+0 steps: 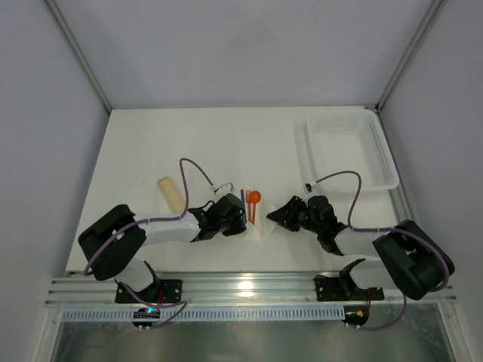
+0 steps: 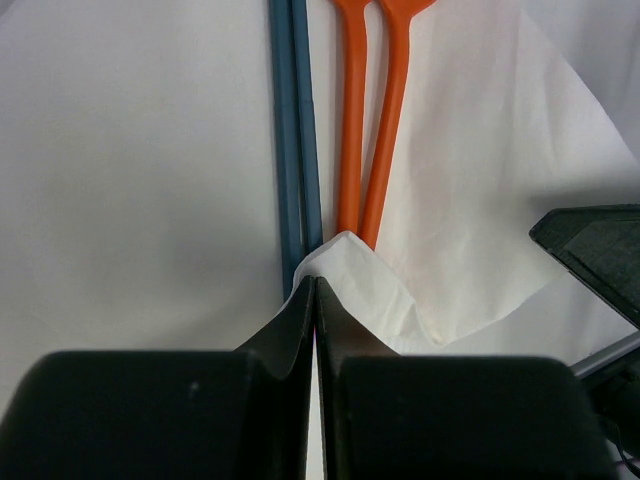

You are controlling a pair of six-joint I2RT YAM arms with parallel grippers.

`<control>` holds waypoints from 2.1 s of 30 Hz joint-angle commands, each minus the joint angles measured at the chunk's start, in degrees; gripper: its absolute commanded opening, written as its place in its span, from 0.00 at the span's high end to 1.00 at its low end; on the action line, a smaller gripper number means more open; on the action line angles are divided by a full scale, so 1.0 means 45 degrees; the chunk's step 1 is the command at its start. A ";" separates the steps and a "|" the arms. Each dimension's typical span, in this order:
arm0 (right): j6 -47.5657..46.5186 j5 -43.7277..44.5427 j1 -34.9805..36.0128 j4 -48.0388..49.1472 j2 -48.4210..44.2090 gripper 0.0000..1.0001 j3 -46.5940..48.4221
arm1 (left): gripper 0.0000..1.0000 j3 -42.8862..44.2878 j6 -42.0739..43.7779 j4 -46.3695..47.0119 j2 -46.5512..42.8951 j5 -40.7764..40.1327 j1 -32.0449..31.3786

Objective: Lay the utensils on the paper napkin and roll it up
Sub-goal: Roll the napkin at the center of the board.

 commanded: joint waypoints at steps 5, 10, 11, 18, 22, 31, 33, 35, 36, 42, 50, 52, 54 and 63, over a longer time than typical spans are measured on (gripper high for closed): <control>-0.1218 -0.0933 0.0428 0.0179 0.1490 0.73 0.0946 | 1.00 -0.0279 -0.0040 -0.0482 -0.0192 -0.0330 -0.0076; -0.1492 -0.0972 0.0702 -0.0173 0.1608 0.81 0.1493 | 1.00 -0.0240 -0.0080 -0.0521 -0.0192 -0.0369 -0.0095; -0.1551 -0.0972 0.0722 -0.0445 0.1589 0.82 0.1591 | 1.00 -0.0240 -0.0080 -0.0521 -0.0192 -0.0369 -0.0095; -0.1883 -0.0953 0.1053 -0.1364 0.1491 0.82 0.2352 | 1.00 -0.0181 -0.0119 -0.0521 -0.0114 -0.0409 -0.0135; -0.1923 -0.0972 0.1171 -0.1560 0.1783 0.83 0.2646 | 1.00 -0.0181 -0.0177 -0.0521 -0.0114 -0.0448 -0.0154; -0.2293 -0.0718 0.1503 -0.2283 0.2038 0.83 0.3134 | 1.00 -0.0162 -0.0197 -0.0658 -0.0251 -0.0584 -0.0213; -0.2313 -0.0738 0.1522 -0.2361 0.2135 0.83 0.3174 | 1.00 -0.0142 -0.0236 -0.0658 -0.0231 -0.0584 -0.0232; -0.2430 -0.0680 0.1600 -0.2420 0.2174 0.83 0.3193 | 1.00 -0.0142 -0.0236 -0.0658 -0.0231 -0.0604 -0.0252; -0.2469 -0.0621 0.1639 -0.2497 0.2136 0.83 0.3213 | 1.00 -0.0142 -0.0236 -0.0677 -0.0231 -0.0604 -0.0252; -0.2723 -0.0269 0.1854 -0.2986 0.1902 0.78 0.3252 | 1.00 -0.0142 -0.0236 -0.0697 -0.0231 -0.0623 -0.0271; -0.3035 -0.0289 0.2069 -0.3357 0.1706 0.72 0.3407 | 1.00 -0.0123 -0.0255 -0.0678 -0.0212 -0.0623 -0.0291; -0.3171 -0.0289 0.2167 -0.3474 0.1667 0.70 0.3466 | 1.00 -0.0123 -0.0255 -0.0678 -0.0212 -0.0623 -0.0291; -0.3192 -0.0230 0.2245 -0.3533 0.1608 0.68 0.3525 | 1.00 -0.0103 -0.0275 -0.0697 -0.0231 -0.0624 -0.0291; -0.3212 -0.0152 0.2401 -0.3689 0.1550 0.62 0.3564 | 1.00 -0.0142 -0.0295 -0.0756 -0.0309 -0.0682 -0.0330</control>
